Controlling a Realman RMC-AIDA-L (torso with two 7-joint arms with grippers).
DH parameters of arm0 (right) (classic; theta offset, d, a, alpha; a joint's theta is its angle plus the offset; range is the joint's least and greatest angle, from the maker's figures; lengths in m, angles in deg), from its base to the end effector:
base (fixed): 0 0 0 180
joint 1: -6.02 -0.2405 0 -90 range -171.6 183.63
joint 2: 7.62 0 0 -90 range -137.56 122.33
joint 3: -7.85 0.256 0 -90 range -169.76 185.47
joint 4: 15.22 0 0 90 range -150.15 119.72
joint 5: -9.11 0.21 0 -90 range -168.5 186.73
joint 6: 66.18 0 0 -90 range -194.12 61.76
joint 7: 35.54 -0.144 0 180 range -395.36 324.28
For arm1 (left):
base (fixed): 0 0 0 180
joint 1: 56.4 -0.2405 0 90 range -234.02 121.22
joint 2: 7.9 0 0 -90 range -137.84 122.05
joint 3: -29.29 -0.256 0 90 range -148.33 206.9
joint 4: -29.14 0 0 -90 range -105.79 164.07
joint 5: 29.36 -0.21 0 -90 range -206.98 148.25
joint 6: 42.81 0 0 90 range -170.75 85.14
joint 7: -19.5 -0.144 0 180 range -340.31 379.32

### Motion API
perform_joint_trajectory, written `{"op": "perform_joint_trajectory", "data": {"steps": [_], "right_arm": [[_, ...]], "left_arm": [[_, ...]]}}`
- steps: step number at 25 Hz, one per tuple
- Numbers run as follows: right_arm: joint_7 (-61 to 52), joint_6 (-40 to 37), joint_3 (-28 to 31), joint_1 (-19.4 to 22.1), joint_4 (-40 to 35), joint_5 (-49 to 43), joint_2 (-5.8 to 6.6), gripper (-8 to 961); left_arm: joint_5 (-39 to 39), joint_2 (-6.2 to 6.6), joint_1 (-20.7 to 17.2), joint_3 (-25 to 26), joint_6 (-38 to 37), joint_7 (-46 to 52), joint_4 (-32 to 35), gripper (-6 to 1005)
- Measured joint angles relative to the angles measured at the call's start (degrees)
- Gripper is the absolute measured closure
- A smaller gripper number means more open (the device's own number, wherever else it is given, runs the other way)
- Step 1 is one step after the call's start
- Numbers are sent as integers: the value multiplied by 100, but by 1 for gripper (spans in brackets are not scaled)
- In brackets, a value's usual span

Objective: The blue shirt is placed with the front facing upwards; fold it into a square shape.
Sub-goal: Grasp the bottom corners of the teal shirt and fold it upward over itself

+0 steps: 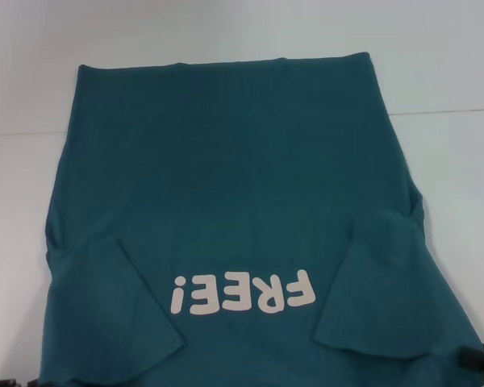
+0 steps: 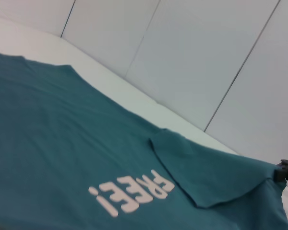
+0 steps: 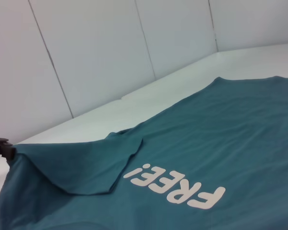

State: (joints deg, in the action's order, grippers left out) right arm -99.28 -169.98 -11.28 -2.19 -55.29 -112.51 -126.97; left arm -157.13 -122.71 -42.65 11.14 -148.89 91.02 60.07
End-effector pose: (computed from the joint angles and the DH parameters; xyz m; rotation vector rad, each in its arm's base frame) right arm 0.3660 0.1853 0.0389 -2.4585 0.7667 0.7230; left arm -0.3588 0.1995 0.0354 -2.5663 -0.9802 -0.8259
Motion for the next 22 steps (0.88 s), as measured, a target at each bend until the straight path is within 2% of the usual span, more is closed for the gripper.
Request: {"op": "perform_joint_trajectory", "data": {"steps": [4,8,14,22], "right_arm": [[-31,31,112,-101,5,17,-8,916],[-72,93,288,-244,63,21,-8,917],[-250,538,341,-469,207,-3,-15,917],[-369,1116,391,-705,390,20,-8,916]], "left_arm": [[11,-65,118,2,174,15,-14,982],[13,-71,215,196,448,30,-199,981],[16,-43,336,571,772,155,-320,981],[23,-117,559,819,1508,299,-463,982]]}}
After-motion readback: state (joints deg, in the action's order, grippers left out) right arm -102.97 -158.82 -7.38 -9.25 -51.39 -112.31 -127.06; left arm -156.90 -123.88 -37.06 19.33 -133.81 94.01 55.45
